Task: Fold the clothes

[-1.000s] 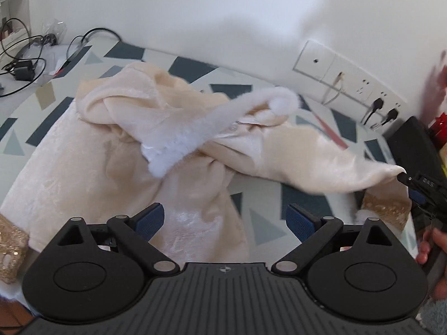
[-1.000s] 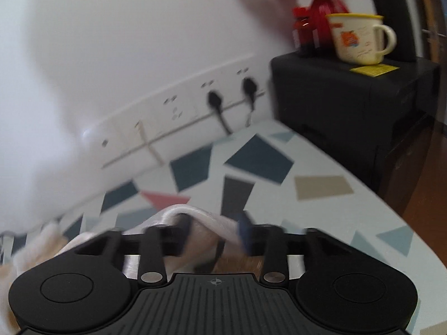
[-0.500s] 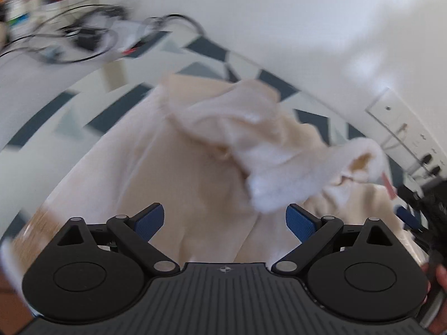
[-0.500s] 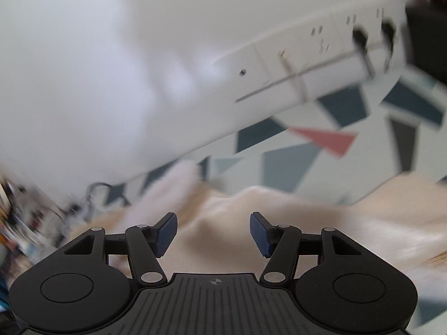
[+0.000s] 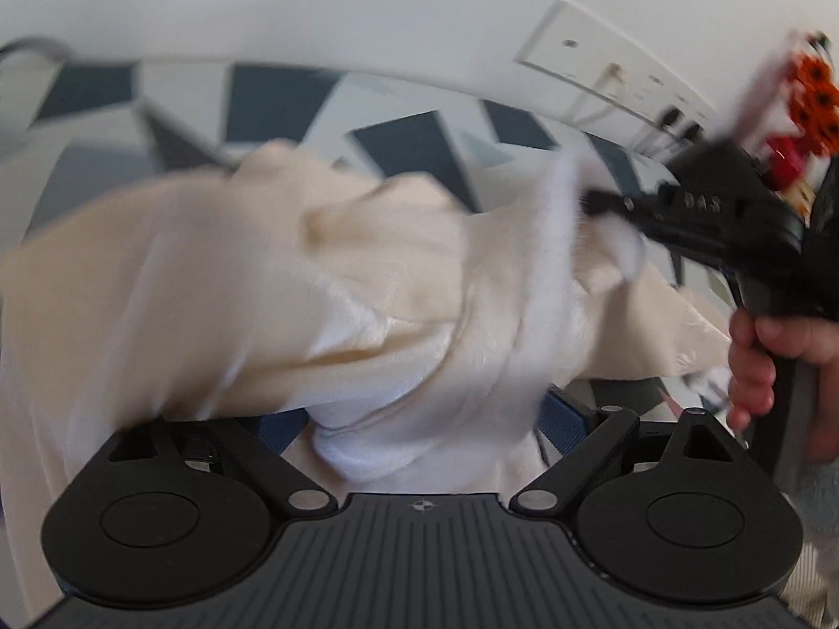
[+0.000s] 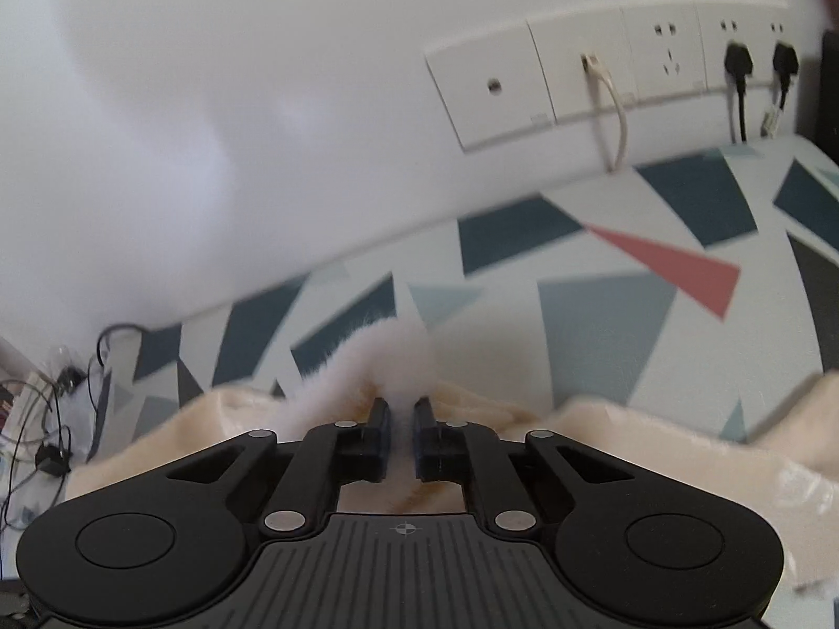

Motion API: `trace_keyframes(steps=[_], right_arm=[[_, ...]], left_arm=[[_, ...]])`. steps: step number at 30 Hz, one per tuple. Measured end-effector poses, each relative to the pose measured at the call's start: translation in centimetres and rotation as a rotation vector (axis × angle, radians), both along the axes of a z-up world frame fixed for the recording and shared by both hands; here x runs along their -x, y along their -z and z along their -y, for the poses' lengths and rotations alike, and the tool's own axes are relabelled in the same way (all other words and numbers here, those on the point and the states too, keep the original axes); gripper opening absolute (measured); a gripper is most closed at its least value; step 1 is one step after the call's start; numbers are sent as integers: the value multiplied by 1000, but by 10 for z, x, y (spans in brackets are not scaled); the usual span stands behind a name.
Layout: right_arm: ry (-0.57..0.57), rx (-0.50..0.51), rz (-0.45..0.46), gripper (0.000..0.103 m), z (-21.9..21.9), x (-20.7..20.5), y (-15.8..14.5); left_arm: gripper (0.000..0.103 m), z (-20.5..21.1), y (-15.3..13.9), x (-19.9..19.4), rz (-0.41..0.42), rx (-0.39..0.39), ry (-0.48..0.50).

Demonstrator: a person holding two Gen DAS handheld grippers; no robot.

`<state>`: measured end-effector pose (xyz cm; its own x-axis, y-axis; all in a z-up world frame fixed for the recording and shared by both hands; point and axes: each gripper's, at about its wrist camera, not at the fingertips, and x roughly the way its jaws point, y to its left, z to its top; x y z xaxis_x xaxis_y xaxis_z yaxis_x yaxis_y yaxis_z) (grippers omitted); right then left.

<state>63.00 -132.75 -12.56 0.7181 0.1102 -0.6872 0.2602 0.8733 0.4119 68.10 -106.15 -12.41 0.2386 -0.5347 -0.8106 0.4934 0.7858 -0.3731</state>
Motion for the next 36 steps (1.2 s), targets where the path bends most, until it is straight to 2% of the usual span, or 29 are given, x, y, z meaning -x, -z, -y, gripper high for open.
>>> trace_keyframes(steps=[2, 3, 5, 6, 7, 9, 11, 13, 15, 19, 22, 26, 29, 33, 36], right_arm=[[37, 28, 39, 5, 1, -10, -11], [61, 41, 65, 2, 1, -16, -18], [110, 63, 154, 0, 1, -24, -34], [137, 82, 202, 3, -1, -26, -42], [165, 107, 228, 16, -3, -29, -49], [173, 115, 233, 37, -4, -31, -59], [112, 97, 240, 38, -7, -23, -61], [62, 104, 223, 49, -9, -6, -57], [21, 109, 205, 50, -9, 13, -51], [16, 124, 163, 53, 2, 62, -31], [-40, 143, 134, 53, 2, 99, -18], [-160, 60, 38, 53, -11, 141, 14], [-267, 54, 14, 55, -31, 163, 27], [-399, 80, 20, 72, -67, 164, 39], [-455, 103, -8, 72, -90, 149, 46]], left_arm=[[86, 5, -17, -22, 99, 3, -3], [85, 4, -27, -35, 174, 10, -41], [84, -4, -49, -54, 314, 67, -175], [86, -9, -61, -62, 383, 102, -253], [92, -14, -70, -68, 426, 133, -301], [94, -23, -85, -70, 448, 182, -325], [99, -35, -82, -56, 435, 169, -316], [100, -47, -74, -36, 408, 134, -295], [100, -60, -65, -17, 381, 99, -274], [100, -87, -49, 26, 322, 22, -260], [100, -118, -39, 66, 296, -4, -315], [100, -149, -25, 116, 213, -32, -423], [100, -171, -15, 151, 142, -28, -527], [100, -183, -1, 200, 76, -62, -645], [100, -189, 4, 226, 9, -70, -674]])
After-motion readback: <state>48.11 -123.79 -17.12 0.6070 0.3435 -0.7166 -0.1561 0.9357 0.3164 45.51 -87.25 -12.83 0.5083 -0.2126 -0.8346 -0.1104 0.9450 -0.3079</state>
